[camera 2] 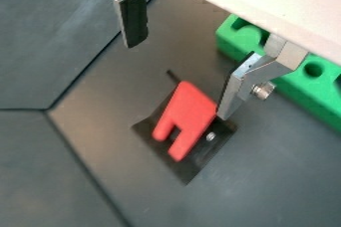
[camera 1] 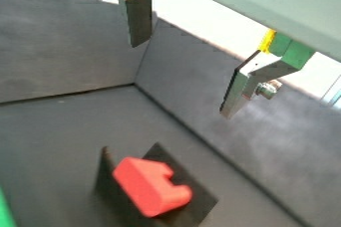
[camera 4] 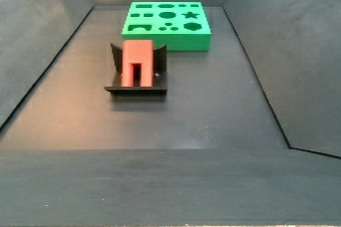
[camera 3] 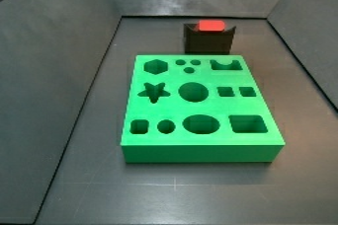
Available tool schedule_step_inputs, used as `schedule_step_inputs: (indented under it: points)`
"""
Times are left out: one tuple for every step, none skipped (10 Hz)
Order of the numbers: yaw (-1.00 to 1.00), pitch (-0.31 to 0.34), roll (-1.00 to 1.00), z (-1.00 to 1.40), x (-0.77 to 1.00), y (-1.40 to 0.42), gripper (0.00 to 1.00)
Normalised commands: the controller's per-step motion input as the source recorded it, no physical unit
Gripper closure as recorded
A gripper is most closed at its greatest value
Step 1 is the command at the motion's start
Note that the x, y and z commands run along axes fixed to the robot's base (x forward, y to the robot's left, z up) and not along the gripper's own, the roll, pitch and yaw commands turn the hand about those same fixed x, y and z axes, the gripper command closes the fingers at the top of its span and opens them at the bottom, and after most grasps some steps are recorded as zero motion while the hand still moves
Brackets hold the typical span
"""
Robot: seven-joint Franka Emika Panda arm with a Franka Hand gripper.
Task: Pick up the square-circle object. Move up. Place the square-circle object on the fixture. Regrasp the square-circle object. Move to above the board. Insert the square-circle object.
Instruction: Regrasp the square-circle object.
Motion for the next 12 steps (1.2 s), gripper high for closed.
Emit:
schedule_step_inputs:
  points:
    - [0.05,0.046,1.0,-0.02,0.06,-0.03,0.0]
    - [0.06,0.066,1.0,-0.01,0.07,-0.03,0.0]
    - [0.08,0.102,1.0,-0.01,0.08,-0.03,0.0]
    - [0.1,0.124,0.92,-0.02,0.09,-0.04,0.0]
    - [0.1,0.125,0.79,-0.02,0.09,-0.04,0.0]
    - [0.12,0.118,0.53,-0.02,0.09,-0.04,0.0]
    - [0.13,0.106,0.35,-0.01,0.09,-0.04,0.0]
    - [0.15,0.078,0.21,-0.01,0.08,-0.02,0.0]
    - [0.11,0.026,0.2,-1.0,0.03,0.08,0.0]
    - [0.1,-0.011,0.18,-1.0,0.03,0.07,0.0]
    - [0.1,-0.026,0.15,-1.0,0.04,0.07,0.0]
    - [0.08,-0.05,0.1,-1.0,0.05,0.06,0.0]
